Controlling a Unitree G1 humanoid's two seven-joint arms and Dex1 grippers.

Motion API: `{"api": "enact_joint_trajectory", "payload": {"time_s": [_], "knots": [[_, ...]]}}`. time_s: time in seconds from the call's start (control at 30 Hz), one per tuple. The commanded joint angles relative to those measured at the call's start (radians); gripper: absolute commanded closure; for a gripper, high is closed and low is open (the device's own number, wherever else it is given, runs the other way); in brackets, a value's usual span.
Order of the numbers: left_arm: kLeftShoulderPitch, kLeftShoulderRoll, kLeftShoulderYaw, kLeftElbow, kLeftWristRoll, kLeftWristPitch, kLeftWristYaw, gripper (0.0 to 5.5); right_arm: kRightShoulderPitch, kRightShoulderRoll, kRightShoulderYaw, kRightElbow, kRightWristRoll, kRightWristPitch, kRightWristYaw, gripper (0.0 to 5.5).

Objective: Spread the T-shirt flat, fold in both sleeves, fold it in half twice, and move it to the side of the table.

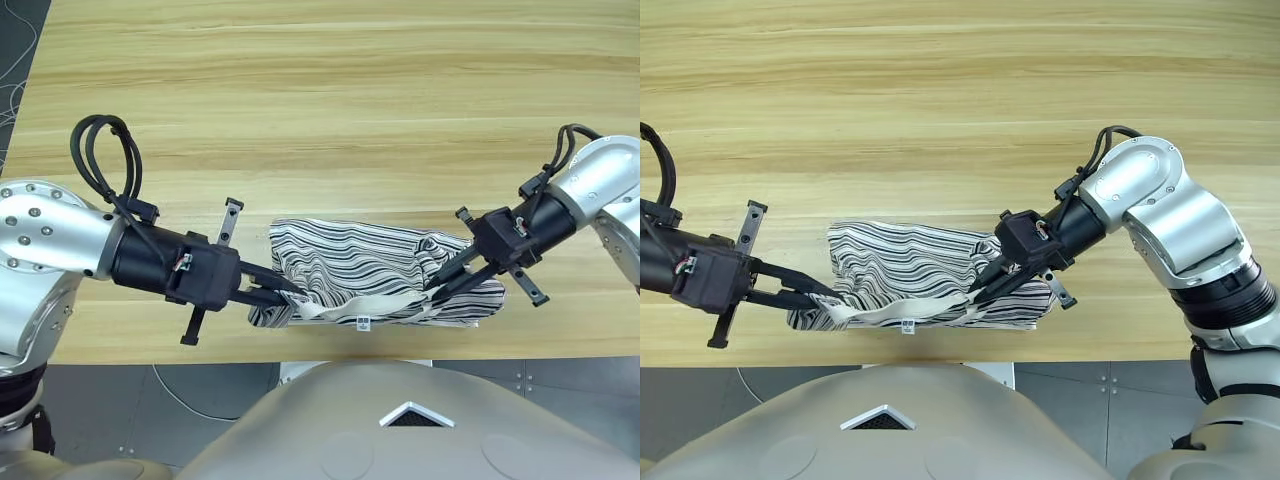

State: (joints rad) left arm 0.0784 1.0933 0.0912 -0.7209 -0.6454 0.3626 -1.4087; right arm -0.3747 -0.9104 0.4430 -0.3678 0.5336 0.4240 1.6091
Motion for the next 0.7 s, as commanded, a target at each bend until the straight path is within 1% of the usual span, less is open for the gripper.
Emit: {"api": "enact_joint_trajectory", "payload": {"time_s": [0.03, 0.1, 0.2, 0.23, 0.33, 0.43, 0.5, 0.53, 0.6, 0.7], "knots": [[-0.08, -0.019, -0.062, 0.088, 0.16, -0.089, 0.049, 5.38, -0.054, 0.033, -0.024, 0.096, -0.102, -0.101, -0.03, 5.39], [-0.202, -0.054, -0.149, 0.225, 0.358, -0.18, 0.123, 5.38, -0.115, 0.077, -0.022, 0.202, -0.203, -0.205, -0.073, 5.39], [-0.495, -0.152, -0.314, 0.591, 0.789, -0.419, 0.365, 5.38, -0.261, 0.183, 0.002, 0.459, -0.419, -0.429, -0.226, 5.39], [-0.57, -0.178, -0.349, 0.691, 0.885, -0.484, 0.435, 5.38, -0.304, 0.21, 0.017, 0.542, -0.499, -0.508, -0.29, 5.39], [-0.73, -0.23, -0.422, 0.925, 1.08, -0.628, 0.611, 5.38, -0.434, 0.267, 0.094, 0.803, -0.764, -0.755, -0.511, 5.39], [-0.915, -0.261, -0.541, 1.196, 1.349, -0.752, 0.859, 5.38, -0.56, 0.349, 0.142, 1.037, -0.939, -0.896, -0.731, 5.39], [-1.023, -0.295, -0.628, 1.375, 1.501, -0.794, 1.017, 5.38, -0.628, 0.395, 0.17, 1.157, -1.034, -0.954, -0.864, 5.39], [-1.064, -0.322, -0.672, 1.469, 1.56, -0.81, 1.092, 5.38, -0.656, 0.422, 0.187, 1.214, -1.072, -0.977, -0.914, 5.39], [-1.098, -0.406, -0.762, 1.674, 1.648, -0.826, 1.221, 5.38, -0.691, 0.515, 0.23, 1.344, -1.131, -1.004, -0.991, 5.39], [-1.044, -0.512, -0.838, 1.865, 1.686, -0.855, 1.303, 5.38, -0.696, 0.639, 0.29, 1.495, -1.202, -1.024, -1.077, 5.39]]}}
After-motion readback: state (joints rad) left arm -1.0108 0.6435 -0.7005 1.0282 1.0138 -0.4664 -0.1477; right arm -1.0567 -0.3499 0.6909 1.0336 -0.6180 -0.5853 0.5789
